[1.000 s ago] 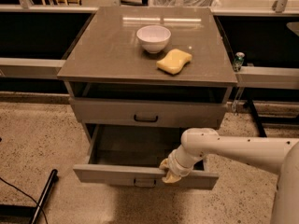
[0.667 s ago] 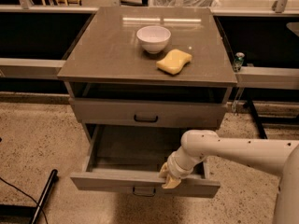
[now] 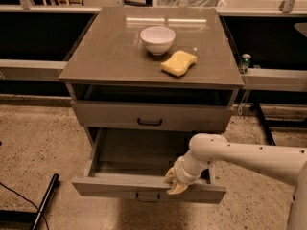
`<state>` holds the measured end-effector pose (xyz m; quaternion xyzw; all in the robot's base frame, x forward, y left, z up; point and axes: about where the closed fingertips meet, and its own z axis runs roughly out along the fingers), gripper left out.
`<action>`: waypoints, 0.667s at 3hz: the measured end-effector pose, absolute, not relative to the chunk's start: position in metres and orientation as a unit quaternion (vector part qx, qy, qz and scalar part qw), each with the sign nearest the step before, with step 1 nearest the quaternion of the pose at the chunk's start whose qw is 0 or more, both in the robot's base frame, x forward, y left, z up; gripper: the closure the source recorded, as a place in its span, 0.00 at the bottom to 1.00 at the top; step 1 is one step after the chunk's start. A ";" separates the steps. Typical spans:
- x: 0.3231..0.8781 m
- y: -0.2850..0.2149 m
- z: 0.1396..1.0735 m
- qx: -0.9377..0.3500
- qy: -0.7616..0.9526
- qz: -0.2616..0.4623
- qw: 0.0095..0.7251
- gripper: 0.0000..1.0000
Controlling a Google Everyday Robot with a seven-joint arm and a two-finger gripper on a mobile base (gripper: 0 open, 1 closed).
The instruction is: Open middle drawer
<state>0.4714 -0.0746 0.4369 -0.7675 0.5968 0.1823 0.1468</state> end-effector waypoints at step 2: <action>0.468 -0.073 0.445 -0.772 0.589 0.180 0.155 0.32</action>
Offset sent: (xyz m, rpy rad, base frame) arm -0.0252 0.0036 0.1114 0.0730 -0.2150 0.0812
